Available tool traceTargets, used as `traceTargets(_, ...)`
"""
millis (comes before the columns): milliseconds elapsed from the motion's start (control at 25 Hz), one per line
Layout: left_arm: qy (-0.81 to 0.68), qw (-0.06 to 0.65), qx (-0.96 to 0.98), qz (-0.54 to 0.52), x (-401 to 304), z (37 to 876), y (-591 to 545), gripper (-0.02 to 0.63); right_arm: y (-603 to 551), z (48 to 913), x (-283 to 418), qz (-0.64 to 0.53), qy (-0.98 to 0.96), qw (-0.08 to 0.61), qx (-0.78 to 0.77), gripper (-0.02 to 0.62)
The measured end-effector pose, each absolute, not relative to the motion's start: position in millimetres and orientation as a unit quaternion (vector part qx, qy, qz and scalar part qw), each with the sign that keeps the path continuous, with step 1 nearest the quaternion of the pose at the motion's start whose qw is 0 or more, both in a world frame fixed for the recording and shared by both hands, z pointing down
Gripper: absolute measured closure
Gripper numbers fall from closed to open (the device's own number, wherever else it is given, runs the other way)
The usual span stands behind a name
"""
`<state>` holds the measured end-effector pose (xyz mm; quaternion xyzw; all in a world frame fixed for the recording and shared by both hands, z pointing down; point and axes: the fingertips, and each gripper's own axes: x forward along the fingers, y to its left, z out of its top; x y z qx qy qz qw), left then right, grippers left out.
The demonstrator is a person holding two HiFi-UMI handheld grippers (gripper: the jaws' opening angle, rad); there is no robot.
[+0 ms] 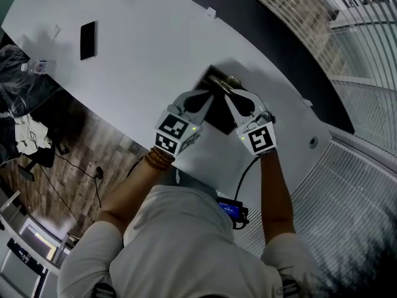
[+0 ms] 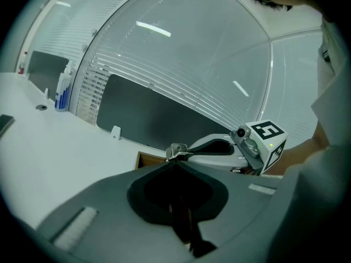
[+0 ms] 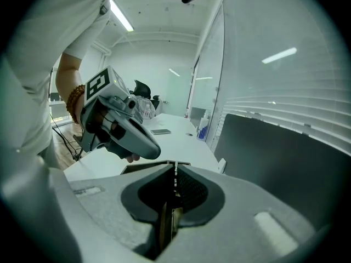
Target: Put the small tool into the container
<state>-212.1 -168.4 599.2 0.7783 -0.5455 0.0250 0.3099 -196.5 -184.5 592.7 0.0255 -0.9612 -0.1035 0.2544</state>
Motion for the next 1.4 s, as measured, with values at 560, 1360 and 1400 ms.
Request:
traceTargets(560,-0.543,0.311,0.779,0.029,-217,608,-153,0.603,-178,637,-192,-0.105,-0.947,0.303,0.035,0.574)
traceTargets(1360,-0.532,0.272,0.801,0.019,-206,567,-138,0.603,-181,556,-186,-0.079,-0.969,0.2,0.126,0.594)
traceTargets(1400,-0.53,0.265,0.806,0.018,-203,562,-138,0.603,-182,546,-181,-0.065,-0.971,0.182,0.14,0.594)
